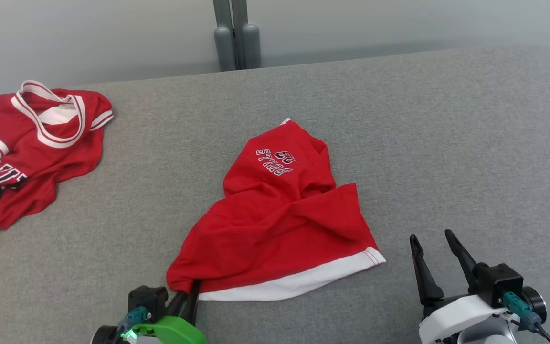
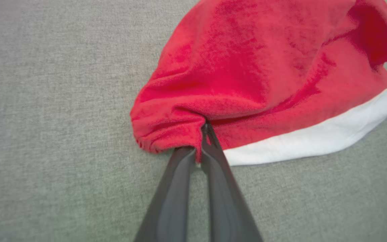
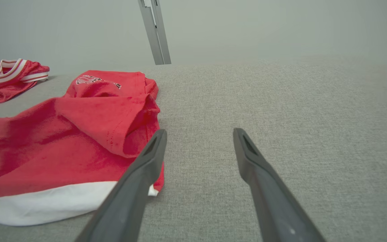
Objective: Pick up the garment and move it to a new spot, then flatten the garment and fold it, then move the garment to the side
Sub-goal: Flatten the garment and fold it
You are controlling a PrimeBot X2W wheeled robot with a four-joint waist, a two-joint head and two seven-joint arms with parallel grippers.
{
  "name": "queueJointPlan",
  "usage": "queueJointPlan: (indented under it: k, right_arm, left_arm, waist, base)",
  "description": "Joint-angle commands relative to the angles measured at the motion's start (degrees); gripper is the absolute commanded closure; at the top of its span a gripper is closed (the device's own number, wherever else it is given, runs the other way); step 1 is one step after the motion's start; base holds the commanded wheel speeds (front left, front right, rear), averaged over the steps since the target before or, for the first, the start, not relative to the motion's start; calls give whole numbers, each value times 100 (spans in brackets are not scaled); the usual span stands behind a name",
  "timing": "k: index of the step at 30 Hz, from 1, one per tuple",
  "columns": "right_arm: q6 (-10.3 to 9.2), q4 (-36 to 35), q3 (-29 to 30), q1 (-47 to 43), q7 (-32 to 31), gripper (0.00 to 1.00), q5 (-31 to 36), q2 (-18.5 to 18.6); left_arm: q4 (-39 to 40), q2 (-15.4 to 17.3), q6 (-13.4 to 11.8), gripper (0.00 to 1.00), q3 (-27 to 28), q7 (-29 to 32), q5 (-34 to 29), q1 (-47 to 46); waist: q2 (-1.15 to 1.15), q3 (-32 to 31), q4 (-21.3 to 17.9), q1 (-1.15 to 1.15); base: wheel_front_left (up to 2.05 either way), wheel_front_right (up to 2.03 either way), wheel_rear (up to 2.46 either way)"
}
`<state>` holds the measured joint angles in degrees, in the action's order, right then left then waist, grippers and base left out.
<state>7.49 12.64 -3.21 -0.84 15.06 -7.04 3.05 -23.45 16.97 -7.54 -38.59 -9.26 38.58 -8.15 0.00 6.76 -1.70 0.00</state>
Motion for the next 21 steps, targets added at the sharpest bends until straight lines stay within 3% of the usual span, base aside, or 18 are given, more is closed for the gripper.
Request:
queueJointPlan:
  k: [1,9,16,19,21]
  right_arm:
    - [0,13,13,22,17,0,1,21]
    - [0,12,174,-265,17,0,12,43]
    - [0,-132,399,-544,17,0,51,113]
    - [0,-269,530,-645,17,0,98,162]
    - [0,-364,589,-681,17,0,135,193]
  left_arm:
    - [-118,-45,-72,0,53,-62,-28,-96]
    - [-553,18,-449,0,277,-346,3,216]
    - [1,91,-576,0,918,-601,-130,917]
    - [739,-91,-418,0,1598,-591,-517,1440]
    - [1161,-213,-163,0,1988,-593,-857,1711]
  waist:
    - [0,-46,-124,0]
    - [0,-323,-308,0]
    - [0,-638,-204,0]
    - [0,-737,-96,0]
    - [0,-804,-28,0]
  base:
    - [0,0,0]
    - [0,0,0]
    - [0,0,0]
    - [0,0,0]
    - [0,0,0]
